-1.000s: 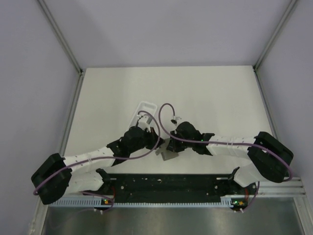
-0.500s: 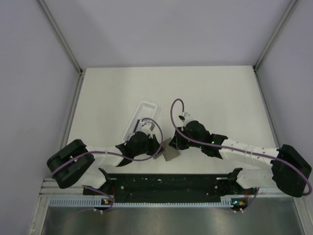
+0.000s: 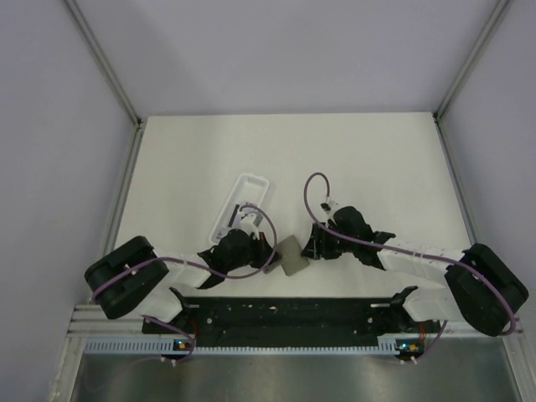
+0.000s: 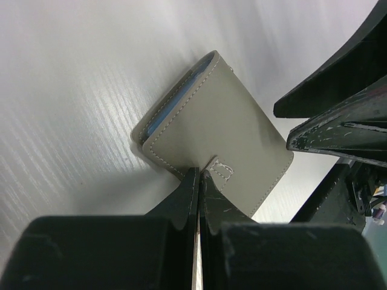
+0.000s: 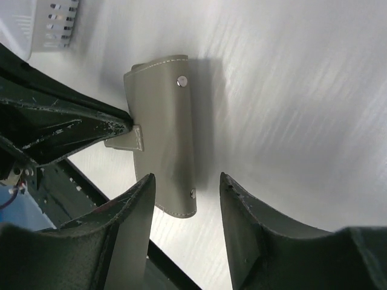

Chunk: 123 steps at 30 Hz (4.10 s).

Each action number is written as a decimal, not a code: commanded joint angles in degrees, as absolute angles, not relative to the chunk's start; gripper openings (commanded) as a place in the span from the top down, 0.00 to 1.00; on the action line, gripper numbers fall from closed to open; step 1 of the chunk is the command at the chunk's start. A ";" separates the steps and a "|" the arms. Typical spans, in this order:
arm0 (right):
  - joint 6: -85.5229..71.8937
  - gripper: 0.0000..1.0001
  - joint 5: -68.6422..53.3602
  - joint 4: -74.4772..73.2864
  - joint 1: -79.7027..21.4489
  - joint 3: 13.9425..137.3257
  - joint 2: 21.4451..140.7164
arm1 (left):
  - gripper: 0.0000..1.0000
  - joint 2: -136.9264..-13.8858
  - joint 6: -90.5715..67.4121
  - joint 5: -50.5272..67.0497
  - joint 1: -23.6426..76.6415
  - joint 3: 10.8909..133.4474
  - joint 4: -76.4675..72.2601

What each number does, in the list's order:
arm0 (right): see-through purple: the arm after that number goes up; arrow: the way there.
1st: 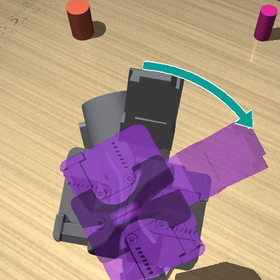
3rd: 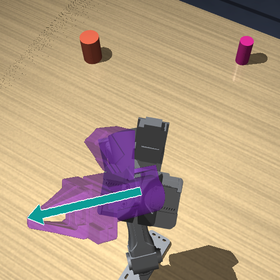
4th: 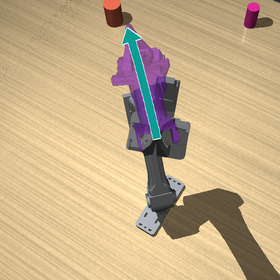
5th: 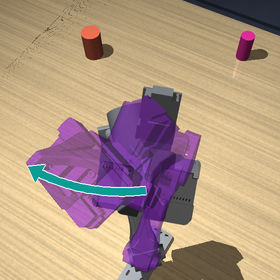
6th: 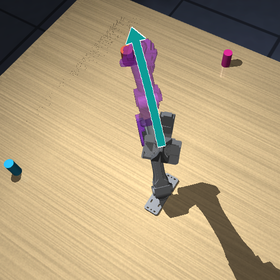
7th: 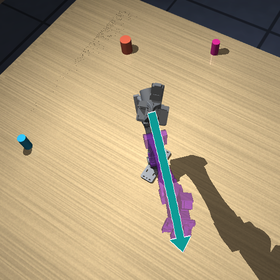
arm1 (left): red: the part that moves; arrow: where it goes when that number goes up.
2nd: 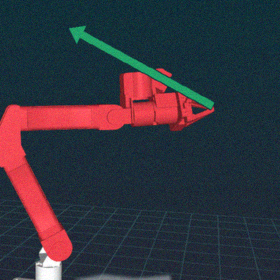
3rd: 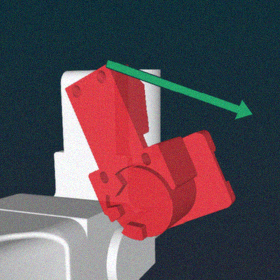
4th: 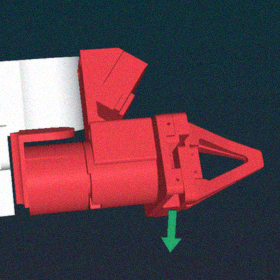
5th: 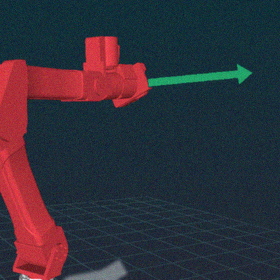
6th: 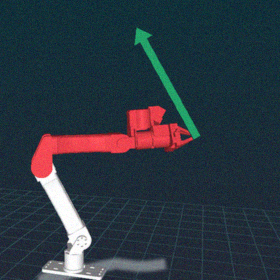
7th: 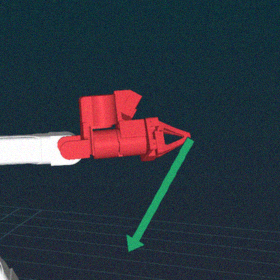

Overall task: Put the credit cards into the card holder
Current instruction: Close the card holder at the corner of the board.

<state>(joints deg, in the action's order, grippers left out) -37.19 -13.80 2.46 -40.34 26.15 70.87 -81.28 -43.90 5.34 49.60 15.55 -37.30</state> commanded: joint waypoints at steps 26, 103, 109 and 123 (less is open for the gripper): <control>-26.46 1.00 11.56 -36.61 -40.86 48.31 59.49 | 0.81 -53.46 -42.89 -5.44 49.83 18.54 -11.63; -31.02 0.92 3.60 -15.56 -51.07 40.52 77.69 | 0.94 -69.25 -40.34 8.17 52.21 20.83 -27.15; -30.76 1.00 3.34 -15.65 -51.06 40.61 76.03 | 0.97 -74.52 -40.52 9.67 52.82 20.83 -29.97; -27.95 1.00 -9.65 -11.87 -52.03 40.43 73.47 | 1.00 -80.86 -42.71 9.49 54.40 17.14 -34.01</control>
<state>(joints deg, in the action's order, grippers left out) -29.50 -2.96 -16.49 -51.24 39.38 73.56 -78.89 -42.13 8.73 53.89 18.11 -30.26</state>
